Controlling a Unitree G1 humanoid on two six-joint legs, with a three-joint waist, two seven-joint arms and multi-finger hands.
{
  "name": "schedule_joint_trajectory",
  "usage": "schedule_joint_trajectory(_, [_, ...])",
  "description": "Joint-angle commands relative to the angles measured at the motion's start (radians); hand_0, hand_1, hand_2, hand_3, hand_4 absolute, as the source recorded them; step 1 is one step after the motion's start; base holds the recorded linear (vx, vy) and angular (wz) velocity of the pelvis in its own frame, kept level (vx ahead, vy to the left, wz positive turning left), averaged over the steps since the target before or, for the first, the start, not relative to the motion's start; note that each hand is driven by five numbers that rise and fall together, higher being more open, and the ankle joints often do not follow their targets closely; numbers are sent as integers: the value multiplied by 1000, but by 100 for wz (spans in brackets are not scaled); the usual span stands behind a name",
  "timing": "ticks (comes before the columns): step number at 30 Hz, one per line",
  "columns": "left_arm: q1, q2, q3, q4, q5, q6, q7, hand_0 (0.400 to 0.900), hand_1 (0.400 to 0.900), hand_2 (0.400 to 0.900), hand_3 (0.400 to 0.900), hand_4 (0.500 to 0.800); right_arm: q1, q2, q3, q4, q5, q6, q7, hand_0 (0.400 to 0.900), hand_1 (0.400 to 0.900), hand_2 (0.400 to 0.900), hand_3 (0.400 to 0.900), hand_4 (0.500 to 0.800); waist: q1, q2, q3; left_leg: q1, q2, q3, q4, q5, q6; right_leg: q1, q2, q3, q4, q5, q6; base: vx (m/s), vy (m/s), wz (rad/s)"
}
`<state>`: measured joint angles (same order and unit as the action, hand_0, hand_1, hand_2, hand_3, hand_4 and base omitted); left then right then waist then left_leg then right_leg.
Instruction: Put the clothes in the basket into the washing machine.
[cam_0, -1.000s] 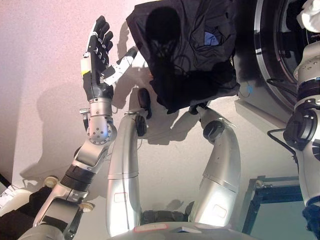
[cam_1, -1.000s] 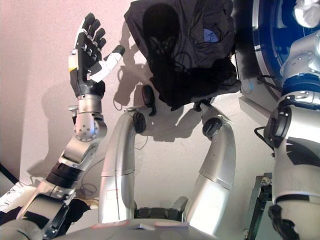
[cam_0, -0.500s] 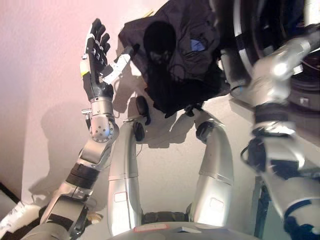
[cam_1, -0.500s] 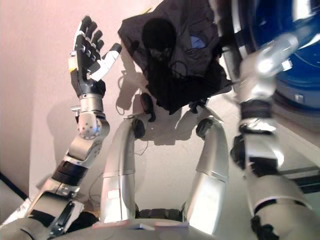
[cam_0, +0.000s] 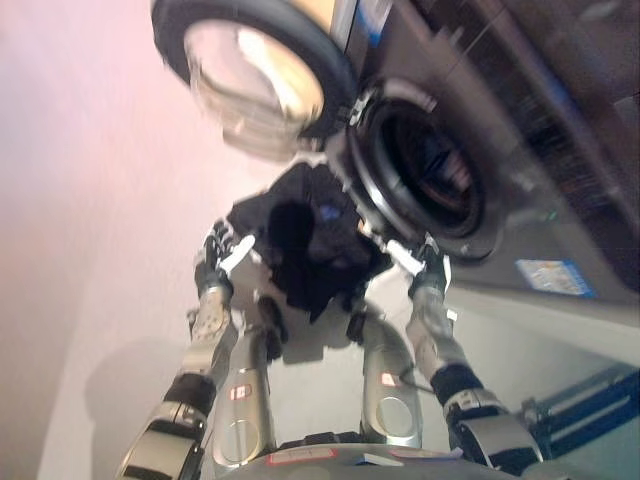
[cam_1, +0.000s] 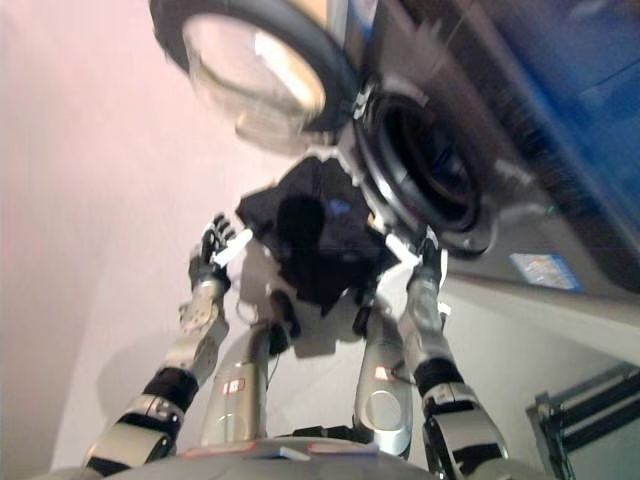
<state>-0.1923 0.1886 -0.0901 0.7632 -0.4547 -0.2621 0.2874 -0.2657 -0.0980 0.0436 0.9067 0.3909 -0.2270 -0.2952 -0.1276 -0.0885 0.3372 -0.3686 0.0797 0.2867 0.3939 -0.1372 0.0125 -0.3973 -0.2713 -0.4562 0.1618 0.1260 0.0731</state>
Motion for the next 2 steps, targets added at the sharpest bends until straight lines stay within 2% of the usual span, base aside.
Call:
schedule_joint_trajectory(1, [40,-30,33,112,5,2,-59,900,900,900,900,800,-9,-39,-15,132,-78,17,41,900,900,900,900,800,-2,26,-105,211,-28,2,-309,104,-22,103,17,-57,-26,-25,130,242,-9,-3])
schedule_joint_trajectory(2, [59,-31,49,168,40,17,-78,900,900,900,900,800,23,-40,-32,189,-76,32,57,900,900,900,900,800,-7,32,-146,272,-32,6,-351,112,-27,177,36,-43,-72,-25,134,239,-7,-2])
